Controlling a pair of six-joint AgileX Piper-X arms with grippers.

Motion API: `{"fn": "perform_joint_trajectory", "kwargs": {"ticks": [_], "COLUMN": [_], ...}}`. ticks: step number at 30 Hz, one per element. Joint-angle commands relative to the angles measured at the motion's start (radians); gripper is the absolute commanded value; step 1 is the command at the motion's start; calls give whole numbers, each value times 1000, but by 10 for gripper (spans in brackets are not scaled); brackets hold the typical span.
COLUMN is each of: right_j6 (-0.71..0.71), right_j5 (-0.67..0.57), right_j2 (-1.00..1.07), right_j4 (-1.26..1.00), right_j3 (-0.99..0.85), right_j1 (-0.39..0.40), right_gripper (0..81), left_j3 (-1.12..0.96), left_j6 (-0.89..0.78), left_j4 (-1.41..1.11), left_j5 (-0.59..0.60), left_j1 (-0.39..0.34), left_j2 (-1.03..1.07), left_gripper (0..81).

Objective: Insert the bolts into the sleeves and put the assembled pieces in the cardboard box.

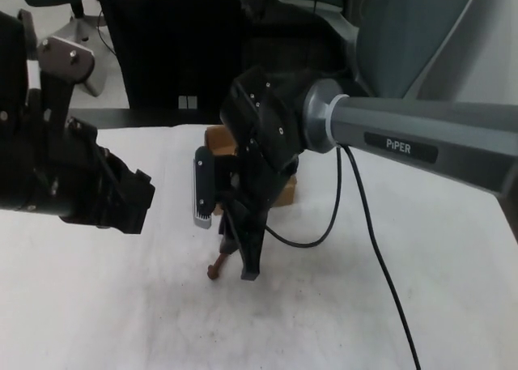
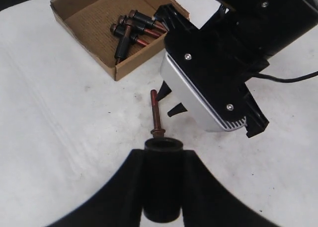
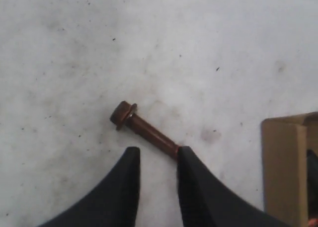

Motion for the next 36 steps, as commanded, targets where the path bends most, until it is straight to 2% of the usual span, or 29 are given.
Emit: {"fn": "perform_joint_trajectory", "kwargs": {"ticks": [1, 25, 27, 29, 30, 36], "right_j6": [-22, 15, 18, 18, 23, 70], "right_j5": [-23, -102, -88, -47, -28, -2], "right_j2": [1, 78, 79, 81, 80, 83], "right_j4": [-29, -6, -6, -6, -10, -71], "right_j3": [-9, -9, -9, -9, -9, -9], "right_j1": [-2, 1, 8, 21, 27, 56], "right_gripper": [249, 242, 180, 28, 4, 8], "left_j3": [-11, -11, -11, -11, -11, -11], "left_j6": [-2, 5, 5, 5, 5, 5], "left_j4": [-3, 22, 22, 22, 22, 34], "left_j5": [7, 7, 7, 7, 7, 7], "left_j1": [2, 2, 2, 2, 2, 2], "left_j2": [-14, -14, -14, -14, -14, -14], "left_gripper": [3, 3, 3, 3, 3, 3]}}
